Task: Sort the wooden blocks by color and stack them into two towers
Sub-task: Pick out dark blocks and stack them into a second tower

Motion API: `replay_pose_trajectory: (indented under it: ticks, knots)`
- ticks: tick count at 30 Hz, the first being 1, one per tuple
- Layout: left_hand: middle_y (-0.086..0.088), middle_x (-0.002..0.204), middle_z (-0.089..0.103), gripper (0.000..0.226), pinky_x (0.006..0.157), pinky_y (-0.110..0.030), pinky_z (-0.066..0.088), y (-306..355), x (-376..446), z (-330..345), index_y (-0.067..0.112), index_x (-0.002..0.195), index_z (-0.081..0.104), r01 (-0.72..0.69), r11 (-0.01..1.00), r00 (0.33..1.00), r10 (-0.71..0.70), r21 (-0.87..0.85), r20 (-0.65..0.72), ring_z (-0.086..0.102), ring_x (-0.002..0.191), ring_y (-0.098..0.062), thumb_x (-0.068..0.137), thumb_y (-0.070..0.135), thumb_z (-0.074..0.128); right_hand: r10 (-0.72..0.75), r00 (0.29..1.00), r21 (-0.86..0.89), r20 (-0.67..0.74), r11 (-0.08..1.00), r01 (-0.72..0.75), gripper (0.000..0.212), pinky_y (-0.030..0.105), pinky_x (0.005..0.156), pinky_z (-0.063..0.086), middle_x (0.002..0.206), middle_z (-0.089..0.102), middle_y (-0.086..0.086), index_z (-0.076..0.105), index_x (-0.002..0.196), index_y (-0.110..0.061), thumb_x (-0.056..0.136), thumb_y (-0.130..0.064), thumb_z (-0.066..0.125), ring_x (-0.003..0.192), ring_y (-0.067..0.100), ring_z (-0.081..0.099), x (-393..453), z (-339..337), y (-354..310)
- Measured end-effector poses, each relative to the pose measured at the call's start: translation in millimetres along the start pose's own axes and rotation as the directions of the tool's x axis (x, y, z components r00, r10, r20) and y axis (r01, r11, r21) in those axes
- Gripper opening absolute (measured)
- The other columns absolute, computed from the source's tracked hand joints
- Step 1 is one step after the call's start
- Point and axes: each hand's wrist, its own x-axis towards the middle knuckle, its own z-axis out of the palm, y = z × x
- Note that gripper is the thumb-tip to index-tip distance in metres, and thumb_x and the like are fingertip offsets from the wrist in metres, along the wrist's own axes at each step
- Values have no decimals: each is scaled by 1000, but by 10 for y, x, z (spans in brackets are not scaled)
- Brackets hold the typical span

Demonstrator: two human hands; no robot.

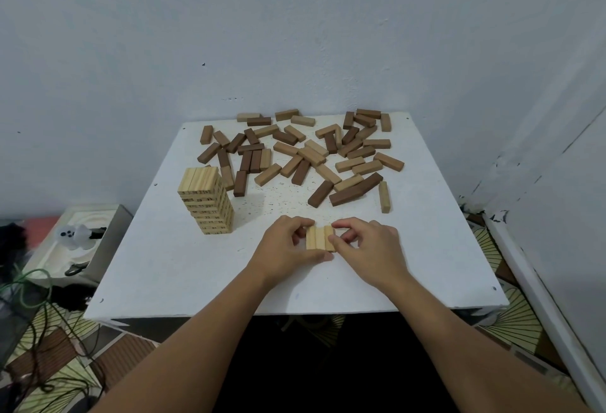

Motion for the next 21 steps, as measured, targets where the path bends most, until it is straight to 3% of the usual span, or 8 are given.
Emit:
replay_pose_trajectory:
  ticks: [3,8,13,16,21]
  knots:
    - [12,107,61,58,78,-11,42,-27,6,-1,32,125,73,8,999,1000,-9,-41,-12,58,95,-6,71,39,93,2,1000,-12,20,1000,-1,27,36,103,38,79,68,-26,69,117,-45,92,-54,65,89,-2,54,4,1,2]
    - [8,111,66,66,83,-14,50,-48,-4,-16,30,132,68,25,982,999,-29,-186,-20,62,95,-7,72,23,94,33,999,-104,-31,994,-36,34,36,105,33,90,57,-21,63,128,-42,96,-50,58,98,5,48,-2,9,-4]
    - [6,109,72,44,86,-12,49,-51,-34,-61,26,119,74,20,970,999,-25,-243,-20,66,99,-4,80,10,86,20,1000,-136,3,990,-19,29,36,112,28,96,57,-23,66,121,-45,94,-48,56,101,5,45,-2,18,-7]
    - [8,111,73,45,94,-18,51,-41,-41,-85,25,121,73,15,966,1000,-18,-257,-12,67,103,-1,83,1,77,2,1000,-101,25,995,1,31,34,115,24,91,61,-25,65,122,-46,92,-51,59,99,3,46,-5,10,3]
    - [14,119,71,53,106,-27,49,-47,-29,-91,32,129,69,11,974,998,3,-227,61,63,113,-2,83,6,76,-22,999,-112,44,993,27,33,34,115,25,88,61,-25,64,123,-49,92,-60,60,98,2,48,1,-8,-11]
